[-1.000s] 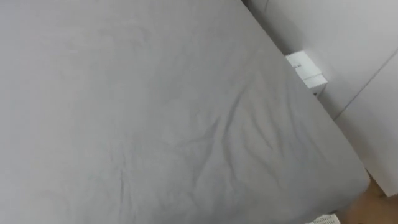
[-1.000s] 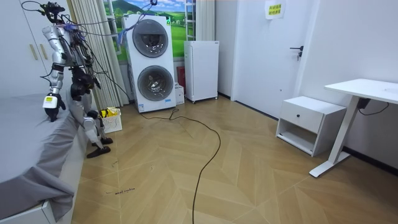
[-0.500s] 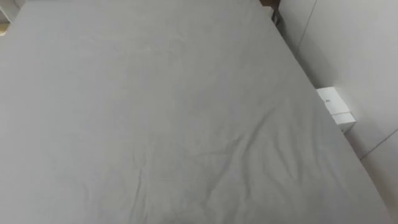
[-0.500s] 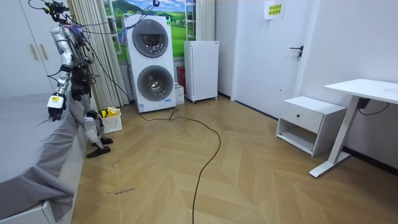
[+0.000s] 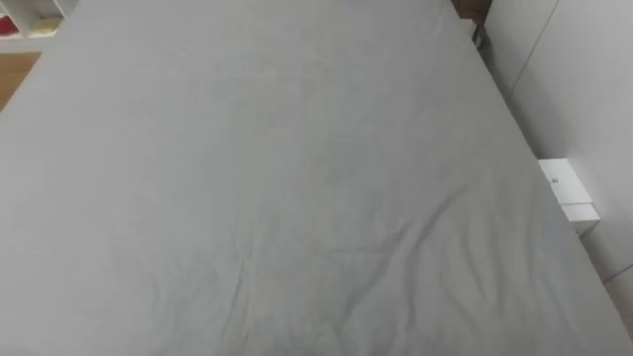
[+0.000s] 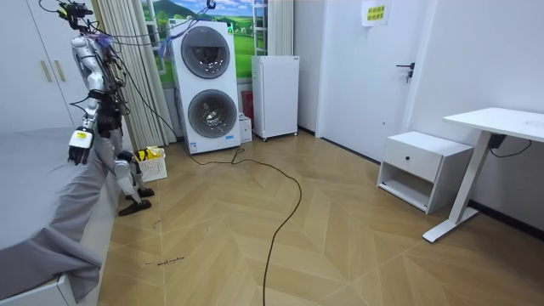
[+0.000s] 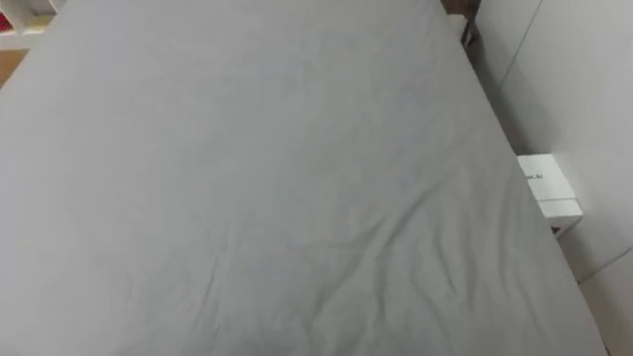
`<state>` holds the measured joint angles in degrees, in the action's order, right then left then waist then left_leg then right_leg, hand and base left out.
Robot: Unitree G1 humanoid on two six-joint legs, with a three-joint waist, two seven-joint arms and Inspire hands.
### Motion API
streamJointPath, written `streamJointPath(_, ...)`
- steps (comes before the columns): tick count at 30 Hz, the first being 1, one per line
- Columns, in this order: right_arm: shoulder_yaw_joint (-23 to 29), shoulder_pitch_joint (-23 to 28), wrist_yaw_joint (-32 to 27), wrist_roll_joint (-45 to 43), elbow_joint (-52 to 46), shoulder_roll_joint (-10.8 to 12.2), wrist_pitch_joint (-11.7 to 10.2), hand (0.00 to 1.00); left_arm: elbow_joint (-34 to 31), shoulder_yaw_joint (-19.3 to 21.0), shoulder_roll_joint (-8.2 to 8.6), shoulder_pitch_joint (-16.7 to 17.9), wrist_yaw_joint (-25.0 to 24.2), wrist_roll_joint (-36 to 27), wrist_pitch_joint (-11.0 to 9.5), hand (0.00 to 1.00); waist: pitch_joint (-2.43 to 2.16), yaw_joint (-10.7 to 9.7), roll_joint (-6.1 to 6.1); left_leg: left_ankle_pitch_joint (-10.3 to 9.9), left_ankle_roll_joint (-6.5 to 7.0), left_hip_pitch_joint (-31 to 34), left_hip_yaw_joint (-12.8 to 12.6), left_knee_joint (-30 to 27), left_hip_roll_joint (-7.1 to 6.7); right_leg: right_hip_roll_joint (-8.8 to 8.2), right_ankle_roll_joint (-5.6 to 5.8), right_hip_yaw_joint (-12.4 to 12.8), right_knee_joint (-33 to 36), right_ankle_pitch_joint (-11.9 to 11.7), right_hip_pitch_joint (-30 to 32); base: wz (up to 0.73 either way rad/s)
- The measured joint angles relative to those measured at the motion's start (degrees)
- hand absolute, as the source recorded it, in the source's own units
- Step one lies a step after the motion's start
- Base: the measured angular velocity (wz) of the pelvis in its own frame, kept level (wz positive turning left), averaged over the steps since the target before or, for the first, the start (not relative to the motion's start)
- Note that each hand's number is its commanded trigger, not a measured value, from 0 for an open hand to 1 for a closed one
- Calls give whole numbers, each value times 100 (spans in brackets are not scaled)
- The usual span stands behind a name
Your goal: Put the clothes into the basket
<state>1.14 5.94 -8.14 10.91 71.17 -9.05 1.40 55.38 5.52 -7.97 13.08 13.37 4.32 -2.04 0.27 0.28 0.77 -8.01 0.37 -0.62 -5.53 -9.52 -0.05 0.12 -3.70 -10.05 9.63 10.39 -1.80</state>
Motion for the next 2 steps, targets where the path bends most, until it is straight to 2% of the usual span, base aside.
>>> streamJointPath(2,0,25,-16,0,5,3,0,0,0,-2,11,-4,-4,8,-8,0,2,-1,4,0,0,-2,47,-1,-11,-9,21,-37,4,31,-18,10)
